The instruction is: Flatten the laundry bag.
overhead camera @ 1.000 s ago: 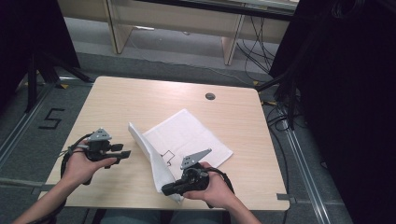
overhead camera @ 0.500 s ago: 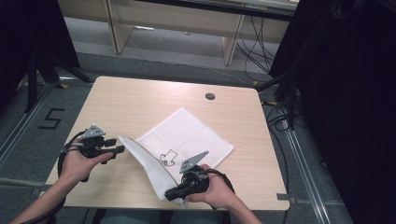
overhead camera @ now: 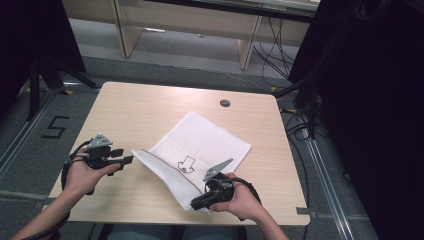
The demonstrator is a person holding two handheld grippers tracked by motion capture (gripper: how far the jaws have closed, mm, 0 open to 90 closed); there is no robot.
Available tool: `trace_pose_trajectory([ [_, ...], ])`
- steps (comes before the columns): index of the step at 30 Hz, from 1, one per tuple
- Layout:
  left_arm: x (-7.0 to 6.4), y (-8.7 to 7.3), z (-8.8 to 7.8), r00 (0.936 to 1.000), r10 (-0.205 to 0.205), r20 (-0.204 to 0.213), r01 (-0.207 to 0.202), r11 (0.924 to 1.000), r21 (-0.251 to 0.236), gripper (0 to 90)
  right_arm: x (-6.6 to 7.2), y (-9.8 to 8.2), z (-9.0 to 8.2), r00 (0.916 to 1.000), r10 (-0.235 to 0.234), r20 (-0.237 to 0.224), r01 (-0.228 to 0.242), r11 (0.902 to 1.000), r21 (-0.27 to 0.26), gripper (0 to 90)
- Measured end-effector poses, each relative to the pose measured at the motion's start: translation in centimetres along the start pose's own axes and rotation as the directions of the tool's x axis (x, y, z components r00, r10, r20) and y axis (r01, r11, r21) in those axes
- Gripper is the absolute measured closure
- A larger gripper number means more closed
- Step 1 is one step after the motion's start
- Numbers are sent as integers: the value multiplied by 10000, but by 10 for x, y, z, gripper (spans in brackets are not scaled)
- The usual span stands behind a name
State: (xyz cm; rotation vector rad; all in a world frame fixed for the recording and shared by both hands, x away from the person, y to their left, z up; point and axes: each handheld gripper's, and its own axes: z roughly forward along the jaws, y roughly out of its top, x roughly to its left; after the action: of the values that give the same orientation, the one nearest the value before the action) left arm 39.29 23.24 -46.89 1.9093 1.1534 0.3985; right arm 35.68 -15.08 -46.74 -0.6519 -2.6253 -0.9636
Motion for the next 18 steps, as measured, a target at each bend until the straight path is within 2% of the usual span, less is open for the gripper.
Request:
trace_pose_trajectory([
  [1,-1,0,1,9998,-182,-4,182,9998,-98,488,-2,-1,-2,10000,-11,70,10,10000,81,817],
  [2,1,0,0,9999,-98,-68,98,10000,-10,488,-6,-5,-6,9992,293,259,-299,9993,224,813],
  [3,1,0,0,9999,-98,-68,98,10000,-10,487,-6,-5,-6,9992,293,259,-299,9993,224,813],
  [4,1,0,0,9996,-287,-69,286,9995,-97,487,-9,-8,-9,9981,534,311,-541,9983,235,793],
  [5,2,0,0,9999,-145,-85,145,9999,-1,487,-9,-8,-9,9981,534,311,-541,9983,235,793],
  [6,1,0,1,9997,-246,-56,246,9996,-102,485,-11,-9,-11,9974,616,376,-628,9975,332,778],
  [7,1,0,1,10000,-68,-36,68,10000,-32,485,-12,-10,-13,9966,651,503,-669,9971,351,753],
  [8,-2,0,4,9998,-106,171,108,9999,-99,481,-15,-13,-16,9925,1012,691,-1042,9937,418,694],
  [9,-4,0,6,9995,-81,297,83,9999,-74,482,-17,-14,-18,9898,1233,710,-1260,9914,352,672],
  [10,-4,0,6,9995,-81,297,83,9999,-74,484,-17,-14,-18,9898,1233,710,-1260,9914,352,672],
  [11,-5,1,7,9988,91,480,-92,10000,15,484,-18,-15,-20,9861,1464,790,-1481,9889,159,648],
  [12,-10,2,10,9963,220,836,-212,9997,-112,488,-24,-17,-25,9777,1942,799,-1938,9810,-131,614],
  [13,-11,2,11,9950,281,958,-272,9996,-116,488,-26,-18,-28,9739,2123,808,-2109,9772,-256,604],
  [14,-11,2,11,9950,281,958,-272,9996,-116,491,-26,-18,-28,9739,2123,808,-2109,9772,-256,604],
  [15,-16,3,15,9922,473,1150,-470,9989,-49,496,-29,-20,-33,9630,2464,1095,-2399,9683,-692,592],
  [16,-16,3,15,9922,473,1150,-470,9989,-49,499,-29,-20,-33,9630,2464,1095,-2399,9683,-692,592],
  [17,-17,3,16,9907,534,1253,-536,9986,-21,499,-31,-21,-38,9480,2977,1128,-2892,9534,-860,590],
  [18,-19,3,20,9885,756,1307,-777,9969,104,506,-33,-22,-40,9490,2863,1323,-2712,9549,-1209,591],
])
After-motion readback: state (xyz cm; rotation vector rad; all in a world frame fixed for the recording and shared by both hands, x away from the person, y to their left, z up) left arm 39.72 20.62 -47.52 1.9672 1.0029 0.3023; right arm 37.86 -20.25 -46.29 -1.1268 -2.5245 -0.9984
